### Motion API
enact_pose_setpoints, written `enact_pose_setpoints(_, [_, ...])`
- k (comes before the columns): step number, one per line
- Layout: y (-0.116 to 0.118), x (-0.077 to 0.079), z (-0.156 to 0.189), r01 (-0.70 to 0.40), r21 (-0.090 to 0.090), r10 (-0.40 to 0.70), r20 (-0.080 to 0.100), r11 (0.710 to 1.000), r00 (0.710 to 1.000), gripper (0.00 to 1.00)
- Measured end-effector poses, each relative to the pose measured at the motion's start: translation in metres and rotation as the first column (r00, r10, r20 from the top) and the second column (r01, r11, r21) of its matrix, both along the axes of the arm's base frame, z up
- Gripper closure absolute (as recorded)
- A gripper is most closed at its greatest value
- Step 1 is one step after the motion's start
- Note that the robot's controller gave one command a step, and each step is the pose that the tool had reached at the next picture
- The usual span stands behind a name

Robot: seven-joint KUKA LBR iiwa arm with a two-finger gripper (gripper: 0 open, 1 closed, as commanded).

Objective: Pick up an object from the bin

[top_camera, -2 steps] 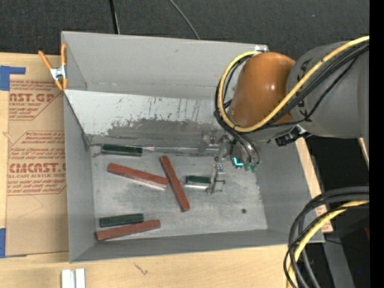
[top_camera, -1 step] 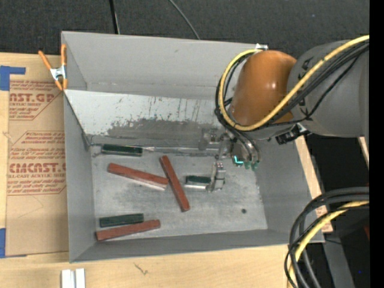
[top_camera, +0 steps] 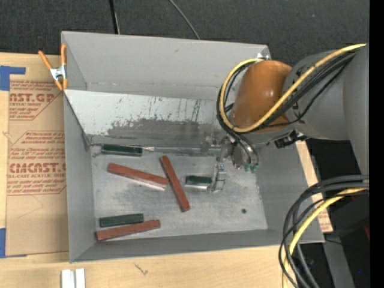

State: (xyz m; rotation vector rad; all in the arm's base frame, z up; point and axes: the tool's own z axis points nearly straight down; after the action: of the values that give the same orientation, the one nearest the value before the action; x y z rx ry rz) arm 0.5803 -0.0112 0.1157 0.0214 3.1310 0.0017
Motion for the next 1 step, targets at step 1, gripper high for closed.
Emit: enact_pose_setpoints(1, [-0.0178, -0.0303, -0.0459, 0.007, -0.001, -0.007, -0.009, 1.0, 1.0, 1.0])
